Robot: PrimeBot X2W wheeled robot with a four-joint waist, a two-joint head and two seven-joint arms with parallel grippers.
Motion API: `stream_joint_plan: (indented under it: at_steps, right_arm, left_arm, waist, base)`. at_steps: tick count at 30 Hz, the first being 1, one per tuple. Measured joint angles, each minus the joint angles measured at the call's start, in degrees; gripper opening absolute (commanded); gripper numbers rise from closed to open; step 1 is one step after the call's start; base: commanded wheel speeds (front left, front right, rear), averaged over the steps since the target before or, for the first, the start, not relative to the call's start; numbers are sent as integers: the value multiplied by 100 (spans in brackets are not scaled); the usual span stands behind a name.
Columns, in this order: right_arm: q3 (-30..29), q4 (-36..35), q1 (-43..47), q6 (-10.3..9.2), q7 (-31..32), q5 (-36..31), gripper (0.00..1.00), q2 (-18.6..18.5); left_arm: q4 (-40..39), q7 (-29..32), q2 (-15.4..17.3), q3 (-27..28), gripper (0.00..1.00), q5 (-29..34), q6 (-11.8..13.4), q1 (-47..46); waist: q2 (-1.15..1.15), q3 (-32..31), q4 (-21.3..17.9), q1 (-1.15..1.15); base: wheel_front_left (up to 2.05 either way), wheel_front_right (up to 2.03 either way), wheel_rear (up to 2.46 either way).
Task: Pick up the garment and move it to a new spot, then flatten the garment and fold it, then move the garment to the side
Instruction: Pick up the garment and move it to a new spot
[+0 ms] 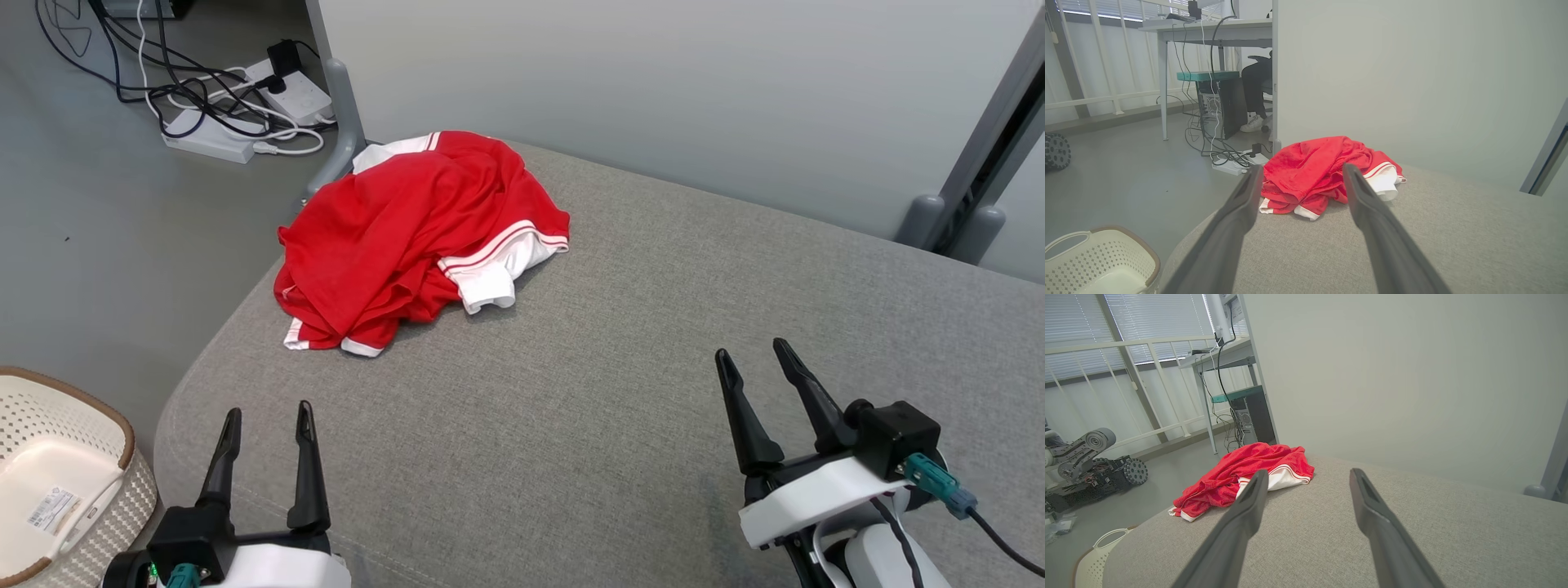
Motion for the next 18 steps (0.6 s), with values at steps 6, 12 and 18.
stream_joint_plan:
  at_steps: [6, 12, 18]
  right_arm:
    - [-152, -71, 58, 0, 0, -19, 100, -1]
    - [-327, -212, 138, 0, 0, -205, 100, -3]
    - [-425, -367, -102, 0, 0, -644, 100, 4]
  left_arm:
    - [155, 0, -1, 58, 100, 45, -116, -19]
    - [385, 0, -2, 235, 100, -52, -377, -295]
    - [962, 38, 207, 480, 100, -404, -771, -1193]
  waist:
    - [0, 3, -32, 0]
    - [0, 136, -76, 0]
    - [0, 629, -230, 0]
  base:
    - [0, 0, 0]
    - [0, 0, 0]
    - [0, 0, 0]
